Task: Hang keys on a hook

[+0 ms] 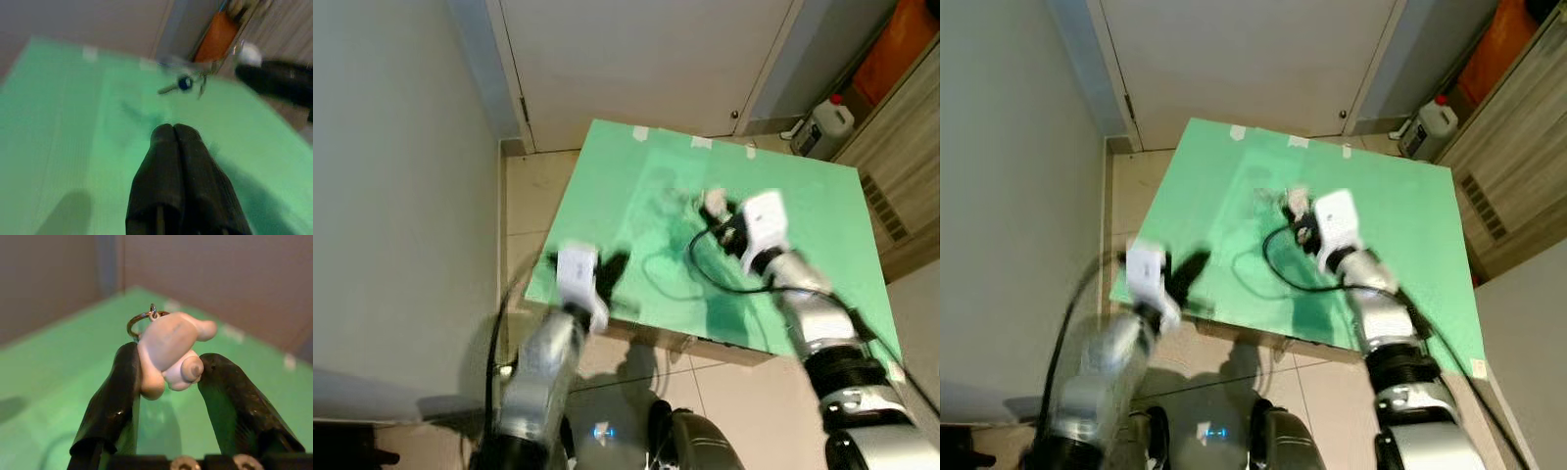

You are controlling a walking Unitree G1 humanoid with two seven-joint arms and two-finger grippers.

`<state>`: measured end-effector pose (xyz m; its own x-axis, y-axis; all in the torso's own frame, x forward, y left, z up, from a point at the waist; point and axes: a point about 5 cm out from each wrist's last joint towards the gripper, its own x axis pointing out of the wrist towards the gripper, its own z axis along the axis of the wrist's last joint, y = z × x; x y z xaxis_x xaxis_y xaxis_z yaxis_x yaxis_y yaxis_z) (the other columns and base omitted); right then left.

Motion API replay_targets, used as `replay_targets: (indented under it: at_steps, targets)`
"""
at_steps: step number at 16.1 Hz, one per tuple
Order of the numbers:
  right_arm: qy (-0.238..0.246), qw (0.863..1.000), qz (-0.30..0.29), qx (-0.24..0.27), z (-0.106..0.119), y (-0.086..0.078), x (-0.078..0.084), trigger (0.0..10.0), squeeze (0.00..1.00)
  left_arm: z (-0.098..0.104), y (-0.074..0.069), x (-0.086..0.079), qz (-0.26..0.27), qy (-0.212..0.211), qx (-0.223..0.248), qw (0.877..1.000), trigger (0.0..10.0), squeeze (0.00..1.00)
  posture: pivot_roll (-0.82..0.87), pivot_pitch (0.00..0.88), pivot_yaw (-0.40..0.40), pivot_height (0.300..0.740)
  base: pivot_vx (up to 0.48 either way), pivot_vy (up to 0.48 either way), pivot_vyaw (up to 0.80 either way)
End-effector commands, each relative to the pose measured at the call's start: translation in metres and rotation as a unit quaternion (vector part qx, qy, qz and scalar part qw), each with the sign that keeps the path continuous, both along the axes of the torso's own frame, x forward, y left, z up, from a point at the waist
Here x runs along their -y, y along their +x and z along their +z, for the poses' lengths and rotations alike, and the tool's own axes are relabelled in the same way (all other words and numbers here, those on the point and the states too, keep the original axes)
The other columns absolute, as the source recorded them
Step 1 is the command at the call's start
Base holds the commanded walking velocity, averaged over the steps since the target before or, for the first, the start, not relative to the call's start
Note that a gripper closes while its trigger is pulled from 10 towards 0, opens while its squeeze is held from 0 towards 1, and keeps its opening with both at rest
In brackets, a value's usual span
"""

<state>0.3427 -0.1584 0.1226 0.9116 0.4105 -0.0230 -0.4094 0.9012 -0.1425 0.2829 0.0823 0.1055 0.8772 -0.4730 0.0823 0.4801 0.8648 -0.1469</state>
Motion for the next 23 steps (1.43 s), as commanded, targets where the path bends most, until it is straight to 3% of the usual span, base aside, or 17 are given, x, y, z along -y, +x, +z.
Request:
replay_targets:
  at_steps: [1,3,6,7,8,9,10,11,12,13,16,17,18,19,20,23]
  targets:
    - [0.012,1.000,0.017,0.016,0.012,-0.001,0.005,10.0,0.00,0.015,0.003,0.001,-0.004,-0.006,0.024,1.000,10.0,0.00,0.06,0.163,-0.050,0.740,0.000,0.000,0.00]
    - [0.074,0.991,0.087,0.066,0.058,-0.002,0.005,10.0,0.00,0.093,0.022,0.003,-0.058,-0.068,0.122,0.989,10.0,0.00,0.07,0.118,-0.038,0.740,0.000,0.000,0.00]
    - [0.173,0.974,0.116,0.088,0.081,-0.005,0.011,10.0,0.00,0.133,0.025,-0.004,-0.079,-0.101,0.159,0.979,10.0,0.00,0.08,0.093,-0.029,0.740,0.000,0.000,0.00]
    - [0.229,0.958,0.143,0.091,0.087,-0.011,0.011,10.0,0.00,0.154,0.023,-0.009,-0.080,-0.109,0.190,0.972,10.0,0.00,0.09,0.086,-0.028,0.740,0.000,0.000,0.00]
    - [0.257,0.950,0.156,0.090,0.087,-0.014,0.009,10.0,0.00,0.166,0.021,-0.010,-0.087,-0.110,0.209,0.968,10.0,0.00,0.09,0.081,-0.026,0.740,0.000,0.000,0.00]
    - [0.310,0.930,0.174,0.088,0.087,-0.021,0.004,10.0,0.00,0.182,0.014,-0.009,-0.112,-0.111,0.233,0.960,10.0,0.00,0.11,0.076,-0.025,0.740,0.000,0.000,0.00]
    - [0.326,0.927,0.168,0.085,0.086,-0.021,0.002,10.0,0.00,0.185,0.012,-0.008,-0.122,-0.108,0.236,0.958,10.0,0.00,0.11,0.077,-0.022,0.740,0.000,0.000,0.00]
    - [0.275,0.954,0.108,0.053,0.073,-0.013,-0.004,10.0,0.00,0.179,0.011,-0.007,-0.131,-0.096,0.220,0.962,10.0,0.00,0.11,0.079,-0.020,0.740,0.000,0.000,0.00]
    - [0.227,0.971,0.066,0.017,0.059,-0.006,-0.006,10.0,0.00,0.170,0.013,-0.006,-0.126,-0.091,0.201,0.967,10.0,0.00,0.10,0.078,-0.017,0.740,0.000,0.000,0.00]
    - [0.202,0.979,0.023,-0.011,0.046,-0.002,-0.004,10.0,0.00,0.157,0.013,-0.003,-0.123,-0.078,0.180,0.973,10.0,0.00,0.10,0.080,-0.017,0.740,0.000,0.000,-0.74]
    - [0.205,0.978,-0.020,-0.027,0.029,-0.014,0.001,10.0,0.00,0.115,0.001,0.021,-0.148,-0.063,0.108,0.981,10.0,0.00,0.09,0.096,-0.023,0.740,0.000,0.000,-0.75]
    - [0.176,0.983,-0.053,-0.020,0.026,-0.017,0.006,10.0,0.00,0.103,-0.002,0.028,-0.153,-0.056,0.089,0.983,10.0,0.00,0.09,0.096,-0.023,0.740,0.000,0.000,-0.77]
    - [0.083,0.995,-0.055,0.006,0.027,-0.022,0.008,10.0,0.00,0.092,-0.006,0.034,-0.160,-0.038,0.075,0.984,10.0,0.00,0.08,0.109,-0.018,0.740,0.000,0.000,-0.77]
    - [-0.033,0.998,-0.039,0.038,0.029,-0.025,0.006,10.0,0.00,0.086,-0.009,0.037,-0.165,-0.032,0.068,0.983,10.0,0.00,0.07,0.114,-0.015,0.740,0.000,0.000,-0.77]
    - [-0.132,0.989,-0.010,0.067,0.036,-0.029,0.006,10.0,0.00,0.082,-0.010,0.038,-0.169,-0.034,0.062,0.983,10.0,0.00,0.05,0.118,-0.012,0.740,0.000,0.000,-0.77]
    - [-0.142,0.987,0.028,0.071,0.046,-0.040,0.005,10.0,0.00,0.069,-0.011,0.039,-0.168,-0.017,0.051,0.984,10.0,0.00,0.03,0.109,-0.013,0.740,0.000,0.000,-0.78]
